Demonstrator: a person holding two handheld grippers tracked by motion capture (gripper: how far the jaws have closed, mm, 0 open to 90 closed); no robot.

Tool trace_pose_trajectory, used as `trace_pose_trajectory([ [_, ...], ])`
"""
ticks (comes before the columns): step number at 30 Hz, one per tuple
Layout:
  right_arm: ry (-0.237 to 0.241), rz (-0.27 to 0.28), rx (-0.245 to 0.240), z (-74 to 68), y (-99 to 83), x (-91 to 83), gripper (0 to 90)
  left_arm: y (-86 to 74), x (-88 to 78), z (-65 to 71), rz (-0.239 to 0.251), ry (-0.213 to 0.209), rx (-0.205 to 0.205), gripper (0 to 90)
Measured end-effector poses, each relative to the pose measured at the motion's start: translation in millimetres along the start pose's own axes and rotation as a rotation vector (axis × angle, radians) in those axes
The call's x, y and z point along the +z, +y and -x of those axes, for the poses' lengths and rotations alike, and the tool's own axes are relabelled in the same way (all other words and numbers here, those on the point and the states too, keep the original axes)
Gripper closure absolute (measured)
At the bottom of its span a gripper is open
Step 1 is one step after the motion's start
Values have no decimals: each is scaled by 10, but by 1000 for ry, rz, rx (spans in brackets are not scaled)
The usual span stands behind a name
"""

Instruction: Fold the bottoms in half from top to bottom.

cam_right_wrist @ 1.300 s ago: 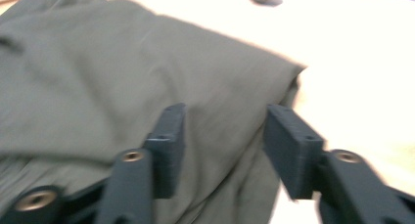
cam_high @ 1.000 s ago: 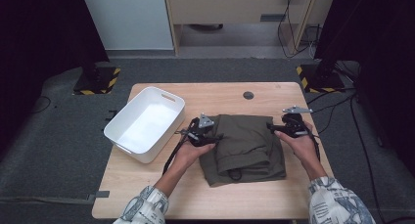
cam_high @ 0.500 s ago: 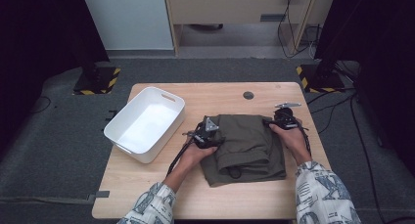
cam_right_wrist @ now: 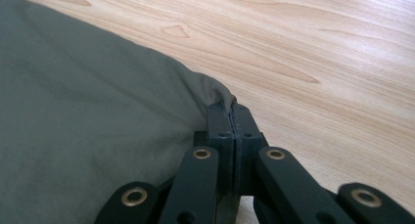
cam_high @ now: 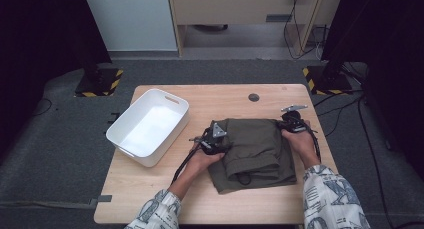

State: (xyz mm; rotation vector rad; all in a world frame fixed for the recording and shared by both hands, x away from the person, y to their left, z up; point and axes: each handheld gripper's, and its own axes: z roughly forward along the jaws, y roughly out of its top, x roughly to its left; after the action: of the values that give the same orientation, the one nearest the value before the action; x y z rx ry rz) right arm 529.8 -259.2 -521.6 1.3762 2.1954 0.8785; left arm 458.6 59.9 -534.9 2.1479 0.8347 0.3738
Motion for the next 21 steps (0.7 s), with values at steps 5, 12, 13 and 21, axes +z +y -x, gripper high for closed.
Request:
trace_pose_trajectory([
  [5,12,13,-2,11,-16,-27,892,54,-96,-48,22,11,10,441],
  [12,19,28,-2,8,-50,-35,892,252,-270,-227,99,59,-31,371],
  [13,23,26,-1,7,-50,-40,892,275,-275,-258,104,68,-35,359],
  [21,32,40,2,2,-70,-101,892,363,-165,-498,87,155,-67,318],
])
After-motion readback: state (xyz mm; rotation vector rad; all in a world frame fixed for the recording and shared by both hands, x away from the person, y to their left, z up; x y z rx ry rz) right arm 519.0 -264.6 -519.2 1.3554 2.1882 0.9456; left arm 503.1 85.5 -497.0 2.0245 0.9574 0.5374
